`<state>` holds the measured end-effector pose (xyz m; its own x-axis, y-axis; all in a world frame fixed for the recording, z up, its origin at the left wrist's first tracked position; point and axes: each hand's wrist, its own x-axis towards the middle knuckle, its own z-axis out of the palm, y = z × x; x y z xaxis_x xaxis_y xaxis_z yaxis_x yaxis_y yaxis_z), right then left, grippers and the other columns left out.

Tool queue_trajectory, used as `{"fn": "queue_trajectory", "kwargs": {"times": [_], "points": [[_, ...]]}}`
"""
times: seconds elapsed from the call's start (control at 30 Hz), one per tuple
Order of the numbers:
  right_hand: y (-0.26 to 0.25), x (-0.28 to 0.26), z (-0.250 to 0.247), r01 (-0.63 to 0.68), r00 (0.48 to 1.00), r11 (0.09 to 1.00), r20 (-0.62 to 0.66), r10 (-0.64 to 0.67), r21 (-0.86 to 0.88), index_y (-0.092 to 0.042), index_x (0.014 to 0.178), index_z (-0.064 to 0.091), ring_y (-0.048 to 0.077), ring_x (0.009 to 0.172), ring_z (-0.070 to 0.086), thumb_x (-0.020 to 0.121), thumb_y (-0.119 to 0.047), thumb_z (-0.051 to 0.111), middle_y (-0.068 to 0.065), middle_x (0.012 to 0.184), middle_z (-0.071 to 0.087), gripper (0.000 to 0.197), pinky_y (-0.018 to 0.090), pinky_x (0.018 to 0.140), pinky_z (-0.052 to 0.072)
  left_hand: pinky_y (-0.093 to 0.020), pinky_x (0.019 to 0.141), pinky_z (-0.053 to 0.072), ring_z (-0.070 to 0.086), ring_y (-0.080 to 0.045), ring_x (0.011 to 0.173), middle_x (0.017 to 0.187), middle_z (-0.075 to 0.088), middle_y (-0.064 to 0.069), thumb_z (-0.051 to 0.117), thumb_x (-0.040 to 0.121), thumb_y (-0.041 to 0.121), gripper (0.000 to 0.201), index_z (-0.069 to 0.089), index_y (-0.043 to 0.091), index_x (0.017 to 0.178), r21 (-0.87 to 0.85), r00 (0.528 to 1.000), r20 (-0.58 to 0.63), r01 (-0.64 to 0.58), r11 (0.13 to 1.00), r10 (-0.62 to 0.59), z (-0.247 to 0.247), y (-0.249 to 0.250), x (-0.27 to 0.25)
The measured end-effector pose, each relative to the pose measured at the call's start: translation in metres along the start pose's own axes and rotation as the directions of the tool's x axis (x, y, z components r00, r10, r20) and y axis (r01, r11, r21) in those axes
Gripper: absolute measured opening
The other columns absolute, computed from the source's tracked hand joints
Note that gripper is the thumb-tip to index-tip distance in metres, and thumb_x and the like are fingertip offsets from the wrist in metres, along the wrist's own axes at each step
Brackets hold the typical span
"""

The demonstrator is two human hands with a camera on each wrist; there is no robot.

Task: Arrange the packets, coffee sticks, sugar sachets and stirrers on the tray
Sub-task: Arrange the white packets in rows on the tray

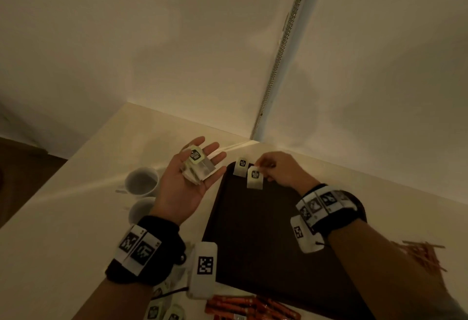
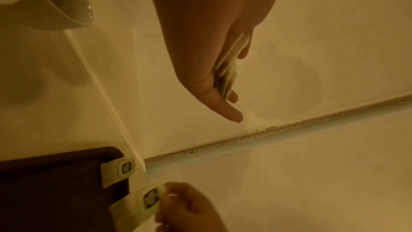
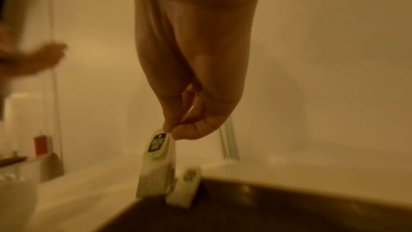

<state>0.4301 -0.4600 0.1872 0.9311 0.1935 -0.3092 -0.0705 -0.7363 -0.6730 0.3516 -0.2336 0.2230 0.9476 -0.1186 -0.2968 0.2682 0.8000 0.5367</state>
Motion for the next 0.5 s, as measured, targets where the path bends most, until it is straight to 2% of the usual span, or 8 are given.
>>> {"fn": "queue_trajectory", "kwargs": {"times": [0.13,0.23,0.33,0.43,0.5], "points": [[0.041,0.028,0.029,-0.091,0.996,0.996,0.000,0.091,0.010,-0.014,0.090,0.062,0.016,0.077,0.061,0.086,-0.013,0.065,0.003,0.089,0.064,0.004,0.027,0.071,0.053,-0.039,0.081,0.058,0.065,-0.031,0.107,0.120,0.067,-0.010,0.042,0.090,0.029,0.039,0.055,0.016,0.125,0.011,1.000,-0.020,0.010,1.000,-0.010,-0.006,0.002,0.005],[0.054,0.045,0.038,-0.079,0.992,0.996,-0.107,0.073,-0.051,-0.009,0.091,0.065,0.015,0.077,0.058,0.086,-0.011,0.065,0.009,0.095,0.066,0.006,0.027,0.074,0.050,-0.039,0.080,0.058,0.066,-0.032,0.106,0.119,0.067,-0.011,0.038,0.097,0.030,0.034,0.060,0.017,0.120,-0.002,0.998,-0.064,0.020,1.000,-0.020,-0.012,0.000,0.008],[0.062,0.059,0.039,-0.095,0.973,0.994,-0.215,0.082,-0.049,-0.003,0.092,0.067,0.016,0.078,0.057,0.085,-0.008,0.065,0.014,0.098,0.068,0.009,0.027,0.079,0.048,-0.038,0.080,0.058,0.067,-0.031,0.104,0.118,0.068,-0.011,0.037,0.097,0.033,0.035,0.061,0.017,0.118,0.004,0.995,-0.099,0.013,1.000,-0.012,-0.016,-0.002,0.011],[0.065,0.069,0.038,-0.129,0.958,0.991,-0.259,0.120,-0.018,-0.002,0.093,0.067,0.019,0.081,0.059,0.085,-0.007,0.064,0.013,0.100,0.068,0.010,0.022,0.076,0.043,-0.037,0.077,0.059,0.068,-0.031,0.102,0.117,0.068,-0.012,0.043,0.091,0.033,0.036,0.061,0.016,0.117,0.008,0.997,-0.080,0.012,1.000,-0.011,-0.018,-0.002,0.013],[0.066,0.074,0.039,-0.136,0.956,0.990,-0.266,0.123,-0.032,-0.003,0.093,0.068,0.022,0.090,0.062,0.085,-0.008,0.064,0.011,0.102,0.068,0.011,0.020,0.077,0.040,-0.037,0.074,0.059,0.067,-0.031,0.102,0.119,0.067,-0.013,0.061,0.076,0.037,0.045,0.062,0.016,0.116,0.011,0.998,-0.057,0.012,1.000,-0.011,-0.021,-0.002,0.014]]}}
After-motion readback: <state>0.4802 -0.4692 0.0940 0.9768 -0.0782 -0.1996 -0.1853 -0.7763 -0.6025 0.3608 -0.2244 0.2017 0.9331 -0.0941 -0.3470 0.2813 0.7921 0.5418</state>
